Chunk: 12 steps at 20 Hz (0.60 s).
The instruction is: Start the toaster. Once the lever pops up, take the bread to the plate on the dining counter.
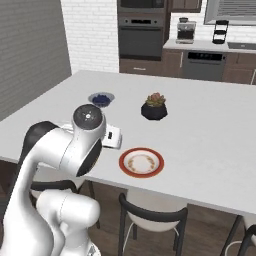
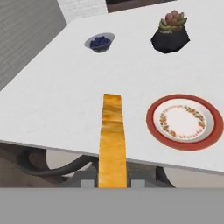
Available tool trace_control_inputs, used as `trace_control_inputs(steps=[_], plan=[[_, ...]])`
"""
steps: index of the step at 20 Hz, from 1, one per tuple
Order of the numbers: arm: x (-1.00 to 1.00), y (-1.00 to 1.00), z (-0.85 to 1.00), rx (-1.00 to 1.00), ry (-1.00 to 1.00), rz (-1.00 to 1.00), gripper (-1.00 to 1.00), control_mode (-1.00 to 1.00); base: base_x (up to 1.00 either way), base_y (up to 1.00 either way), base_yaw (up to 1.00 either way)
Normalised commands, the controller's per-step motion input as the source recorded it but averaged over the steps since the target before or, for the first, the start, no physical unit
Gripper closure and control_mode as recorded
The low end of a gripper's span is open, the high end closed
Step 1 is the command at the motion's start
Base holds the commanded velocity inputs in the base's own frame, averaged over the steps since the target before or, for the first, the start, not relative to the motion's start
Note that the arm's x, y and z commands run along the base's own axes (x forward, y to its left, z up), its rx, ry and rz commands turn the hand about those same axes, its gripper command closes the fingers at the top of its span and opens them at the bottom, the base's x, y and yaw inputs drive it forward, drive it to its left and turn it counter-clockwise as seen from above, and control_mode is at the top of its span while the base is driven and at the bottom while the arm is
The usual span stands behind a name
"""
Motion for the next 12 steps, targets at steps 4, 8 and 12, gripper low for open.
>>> trace_control_inputs(steps=[4,8,12], plan=[[0.48,-0.38,-0.19,0.0,0.15,0.0,1.0,-1.0,0.0,0.0,0.0],[0.62,-0.33,-0.3,0.0,0.13,-0.03,1.0,-1.0,0.0,0.0,0.0],[0.76,-0.5,-0.21,0.04,0.1,0.0,1.0,-1.0,0.0,0.0,0.0]])
